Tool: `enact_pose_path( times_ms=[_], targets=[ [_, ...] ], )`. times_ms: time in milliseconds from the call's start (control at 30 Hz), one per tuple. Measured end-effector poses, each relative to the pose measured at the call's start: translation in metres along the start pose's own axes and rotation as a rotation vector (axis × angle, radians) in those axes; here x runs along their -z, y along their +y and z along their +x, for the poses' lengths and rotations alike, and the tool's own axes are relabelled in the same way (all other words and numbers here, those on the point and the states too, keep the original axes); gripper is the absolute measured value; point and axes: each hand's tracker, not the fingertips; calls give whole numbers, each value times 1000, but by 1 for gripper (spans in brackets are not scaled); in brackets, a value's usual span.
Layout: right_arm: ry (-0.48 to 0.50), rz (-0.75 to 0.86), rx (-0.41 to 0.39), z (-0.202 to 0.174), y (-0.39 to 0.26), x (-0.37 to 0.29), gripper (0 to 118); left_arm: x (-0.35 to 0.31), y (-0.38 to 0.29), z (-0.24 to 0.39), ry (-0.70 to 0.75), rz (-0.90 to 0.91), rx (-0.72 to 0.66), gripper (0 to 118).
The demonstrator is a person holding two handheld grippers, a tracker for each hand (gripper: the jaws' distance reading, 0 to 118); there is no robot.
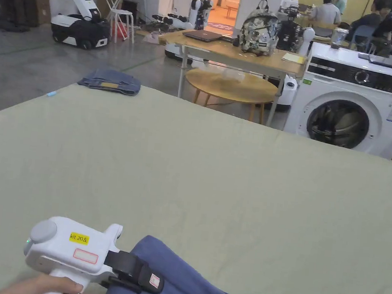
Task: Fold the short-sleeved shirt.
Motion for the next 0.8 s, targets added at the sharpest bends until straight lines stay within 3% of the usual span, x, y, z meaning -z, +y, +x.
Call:
enact_pose_path(
  times_ms=[467, 800],
  targets=[
    [-10, 0, 4, 0, 14, 18, 0, -223, 84, -23, 399, 82, 15, 14],
    [-48, -28, 13, 5, 16, 28, 0, -314, 104, -41, 628, 114, -83, 14]
  ],
)
